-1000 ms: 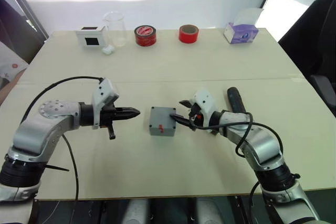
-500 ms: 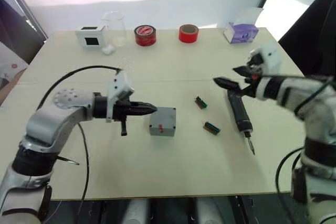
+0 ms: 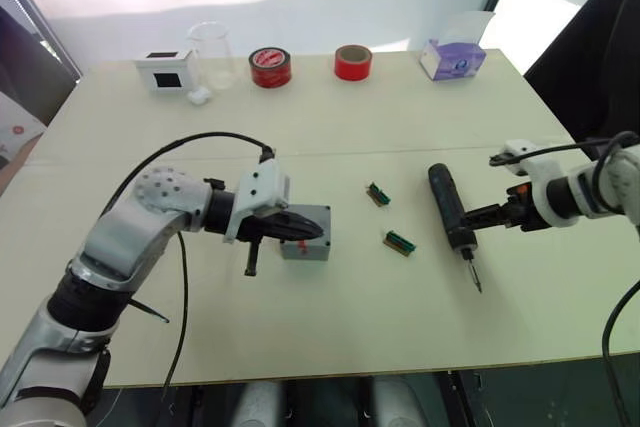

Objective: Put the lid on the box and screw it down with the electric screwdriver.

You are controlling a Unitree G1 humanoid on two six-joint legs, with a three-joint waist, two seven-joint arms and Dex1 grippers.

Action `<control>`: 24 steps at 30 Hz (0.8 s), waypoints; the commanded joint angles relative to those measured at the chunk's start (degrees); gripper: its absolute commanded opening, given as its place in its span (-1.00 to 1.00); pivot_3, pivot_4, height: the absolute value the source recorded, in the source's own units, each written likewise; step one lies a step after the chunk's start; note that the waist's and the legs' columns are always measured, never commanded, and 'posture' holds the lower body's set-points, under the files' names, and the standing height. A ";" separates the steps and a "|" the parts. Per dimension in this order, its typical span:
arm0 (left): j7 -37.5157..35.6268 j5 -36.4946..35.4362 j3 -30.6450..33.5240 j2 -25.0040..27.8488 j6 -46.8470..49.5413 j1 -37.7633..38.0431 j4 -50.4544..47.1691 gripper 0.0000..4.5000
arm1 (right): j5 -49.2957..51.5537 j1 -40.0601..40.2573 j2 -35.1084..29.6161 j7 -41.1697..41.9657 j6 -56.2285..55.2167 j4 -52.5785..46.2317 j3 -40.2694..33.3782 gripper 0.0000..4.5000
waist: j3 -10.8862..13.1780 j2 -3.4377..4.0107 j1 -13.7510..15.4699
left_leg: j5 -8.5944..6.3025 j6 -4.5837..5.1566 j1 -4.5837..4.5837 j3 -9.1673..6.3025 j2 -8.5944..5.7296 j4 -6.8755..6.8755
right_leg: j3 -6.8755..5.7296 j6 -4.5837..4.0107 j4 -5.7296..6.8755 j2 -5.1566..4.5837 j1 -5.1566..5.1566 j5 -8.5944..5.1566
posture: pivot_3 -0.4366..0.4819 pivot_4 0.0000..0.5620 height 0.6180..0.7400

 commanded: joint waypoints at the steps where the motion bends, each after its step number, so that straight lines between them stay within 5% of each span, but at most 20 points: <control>1: 0.01 0.45 0.26 0.55 -0.73 0.87 -2.58 -1.00 | -2.14 -3.56 -0.09 3.43 -2.34 3.06 4.06 0.96 | 0.00 0.00 0.02 | 0.00 0.00 0.00 0.00 0.00 0.00 | 0.00 0.00 0.00 0.00 0.00 0.00 | -0.05 -0.47 1.00; 5: 1.25 0.78 0.94 0.89 -0.05 2.55 -3.61 -1.00 | -6.44 -7.62 4.43 4.75 -5.56 13.06 8.50 0.96 | 0.00 0.00 0.03 | 0.00 0.00 -0.02 0.01 -0.01 0.04 | -0.01 0.01 0.00 0.00 0.00 0.01 | -0.05 -0.47 1.00; 13: 3.39 0.59 1.55 0.91 1.56 4.28 -4.79 -1.00 | -12.61 -9.49 6.58 13.94 -12.01 17.45 18.71 0.96 | 0.01 0.00 0.15 | 0.01 -0.01 -0.15 -0.03 -0.02 0.09 | -0.03 0.01 0.02 0.00 -0.09 0.01 | -0.05 -0.47 1.00; 16: 4.02 1.05 1.22 1.16 1.60 4.79 -4.98 -1.00 | -14.28 -8.82 6.08 17.12 -13.01 16.12 21.28 0.68 | 0.00 0.00 0.11 | 0.01 -0.01 -0.14 -0.04 -0.02 0.09 | -0.04 0.01 0.03 0.00 -0.08 0.01 | -0.05 -0.47 1.00; 21: 4.69 1.10 1.39 1.17 1.64 4.94 -4.74 -1.00 | -17.01 -7.99 5.84 19.98 -13.41 15.08 23.24 -0.06 | 0.00 0.00 0.15 | 0.01 -0.01 -0.14 -0.06 -0.02 0.09 | -0.05 0.01 0.03 0.01 -0.08 0.00 | -0.05 -0.47 1.00; 24: 4.68 1.61 1.23 1.34 1.23 4.76 -3.96 -1.00 | -17.94 -7.89 6.35 20.45 -13.20 15.09 22.71 -0.18 | 0.00 0.00 0.20 | 0.01 -0.02 -0.14 -0.07 -0.02 0.09 | -0.06 0.01 0.03 0.01 -0.07 0.00 | -0.05 -0.47 1.00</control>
